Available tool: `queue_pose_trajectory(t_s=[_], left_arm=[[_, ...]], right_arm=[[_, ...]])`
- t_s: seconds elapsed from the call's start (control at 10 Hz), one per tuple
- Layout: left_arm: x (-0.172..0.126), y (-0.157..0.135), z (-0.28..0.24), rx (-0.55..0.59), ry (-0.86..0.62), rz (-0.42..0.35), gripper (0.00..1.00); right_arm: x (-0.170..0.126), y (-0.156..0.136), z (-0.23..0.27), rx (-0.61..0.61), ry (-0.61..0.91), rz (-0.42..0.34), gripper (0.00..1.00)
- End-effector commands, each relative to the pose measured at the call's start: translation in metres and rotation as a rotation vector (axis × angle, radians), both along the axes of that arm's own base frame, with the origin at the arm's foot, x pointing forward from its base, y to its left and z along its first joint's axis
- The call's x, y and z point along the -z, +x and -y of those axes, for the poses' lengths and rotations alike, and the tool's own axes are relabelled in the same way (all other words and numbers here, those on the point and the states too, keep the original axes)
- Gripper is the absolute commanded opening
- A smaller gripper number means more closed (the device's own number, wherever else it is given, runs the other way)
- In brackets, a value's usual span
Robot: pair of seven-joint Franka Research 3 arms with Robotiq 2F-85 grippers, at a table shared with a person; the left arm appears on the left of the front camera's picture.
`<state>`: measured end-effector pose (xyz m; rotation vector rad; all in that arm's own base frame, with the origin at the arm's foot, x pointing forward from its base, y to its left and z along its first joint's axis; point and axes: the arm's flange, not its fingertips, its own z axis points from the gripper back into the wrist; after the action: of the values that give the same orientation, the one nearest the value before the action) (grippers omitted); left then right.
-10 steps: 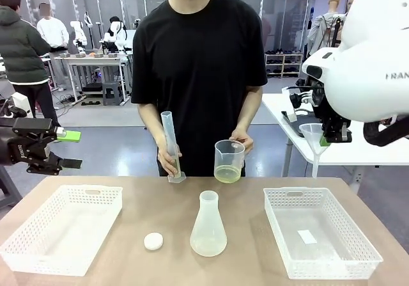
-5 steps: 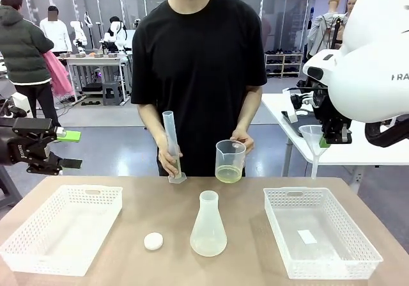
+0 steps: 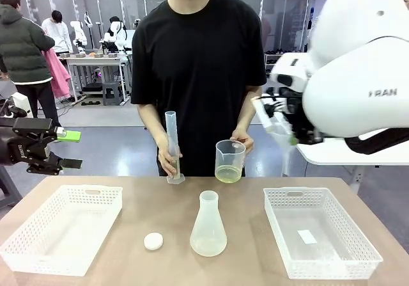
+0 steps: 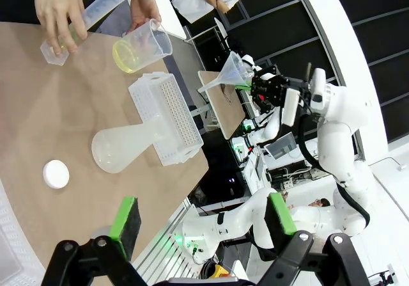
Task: Prepare the solutions needed for the experiment.
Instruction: Pick up the Plastic Funnel and insert it into the Big flask.
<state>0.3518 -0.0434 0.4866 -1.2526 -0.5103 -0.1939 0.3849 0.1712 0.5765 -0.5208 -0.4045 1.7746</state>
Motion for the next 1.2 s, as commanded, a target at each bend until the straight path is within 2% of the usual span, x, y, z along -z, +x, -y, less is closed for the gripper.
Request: queue_pose_trajectory(t_s=[0.0, 0.1, 0.3, 0.6, 1.1], left_arm=[[-0.001, 0.001, 0.002, 0.002, -0.027, 0.024, 1.0], [-0.001, 0.001, 0.002, 0.002, -0.027, 0.024, 1.0], [-0.001, 0.001, 0.002, 0.002, -0.027, 0.024, 1.0], [-0.001, 0.001, 0.002, 0.002, -0.027, 0.024, 1.0], [-0.001, 0.001, 0.002, 0.002, -0.027, 0.024, 1.0]], right_arm=[[-0.001, -0.001, -0.025, -0.182, 0.011, 0.088, 0.04], [-0.003, -0.007, -0.041, -0.263, 0.032, 0.11, 0.04], [0.001, -0.008, -0.072, -0.409, 0.063, 0.071, 0.04], [0.011, -0.012, -0.103, -0.578, 0.067, 0.052, 0.04], [0.017, -0.021, -0.112, -0.593, 0.082, 0.036, 0.04]])
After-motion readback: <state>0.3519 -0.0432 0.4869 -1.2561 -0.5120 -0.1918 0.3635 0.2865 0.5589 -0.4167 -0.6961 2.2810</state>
